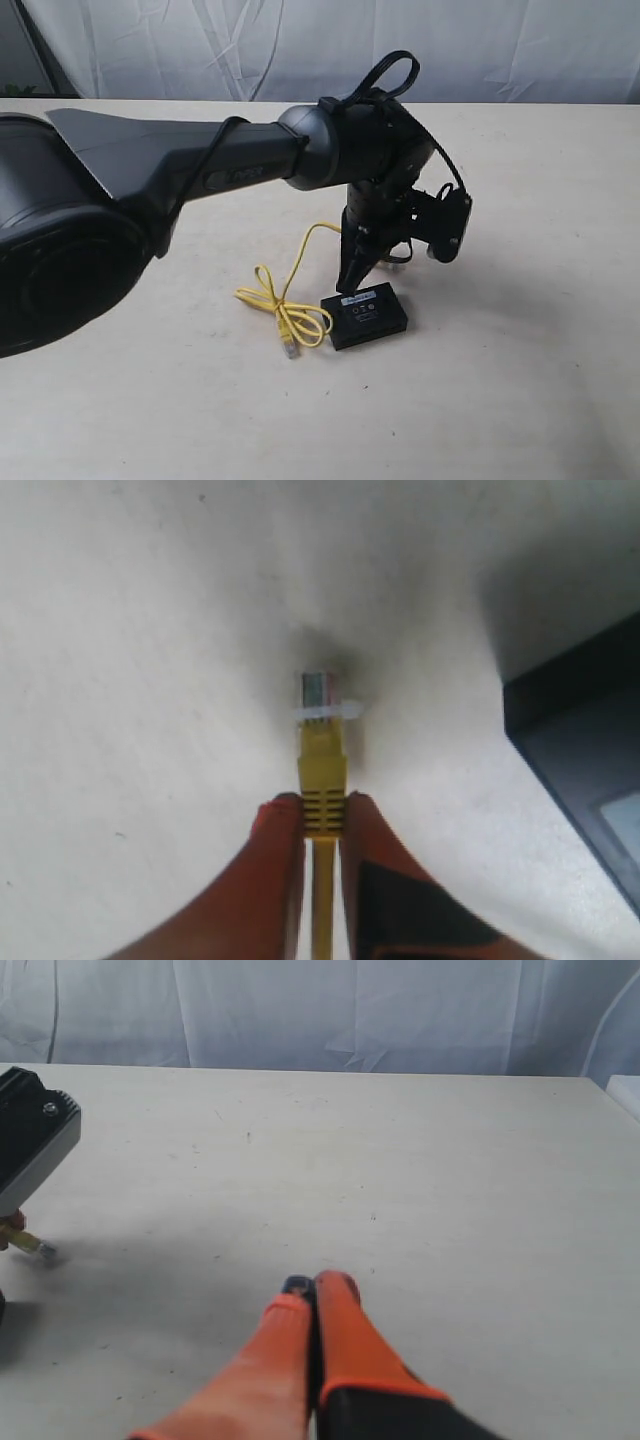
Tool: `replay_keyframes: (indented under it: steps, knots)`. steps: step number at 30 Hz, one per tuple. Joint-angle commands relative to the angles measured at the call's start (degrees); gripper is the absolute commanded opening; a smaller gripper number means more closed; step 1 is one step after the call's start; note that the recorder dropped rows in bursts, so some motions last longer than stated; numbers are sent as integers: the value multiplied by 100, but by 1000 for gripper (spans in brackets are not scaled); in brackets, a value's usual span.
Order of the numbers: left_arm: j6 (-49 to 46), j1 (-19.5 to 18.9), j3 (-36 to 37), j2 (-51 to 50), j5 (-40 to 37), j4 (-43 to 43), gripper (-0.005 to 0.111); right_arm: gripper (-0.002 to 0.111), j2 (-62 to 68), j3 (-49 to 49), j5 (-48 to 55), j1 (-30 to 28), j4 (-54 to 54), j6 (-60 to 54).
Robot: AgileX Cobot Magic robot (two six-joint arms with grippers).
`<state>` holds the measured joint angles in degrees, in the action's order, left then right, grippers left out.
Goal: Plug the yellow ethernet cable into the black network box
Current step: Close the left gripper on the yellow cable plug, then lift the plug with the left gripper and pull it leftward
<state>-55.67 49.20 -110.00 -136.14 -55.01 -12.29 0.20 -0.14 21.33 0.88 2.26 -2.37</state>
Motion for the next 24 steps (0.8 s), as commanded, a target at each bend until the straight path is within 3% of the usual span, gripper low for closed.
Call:
replay_keyframes:
  steps: [1, 14, 18, 24]
  knots:
    - [562, -58, -11, 297, -147, -21, 0, -1, -20, 14, -51, 28, -10, -4]
    - [626, -749, -11, 1209, -853, 1011, 0, -1, -20, 14, -51, 28, -10, -4]
    - [1055, -954, -11, 1503, -937, 1052, 0, -1, -20, 14, -51, 28, -10, -4]
    - [1055, -1321, 494, 2031, -908, 1534, 0, -1, -20, 14, -74, 28, -10, -4]
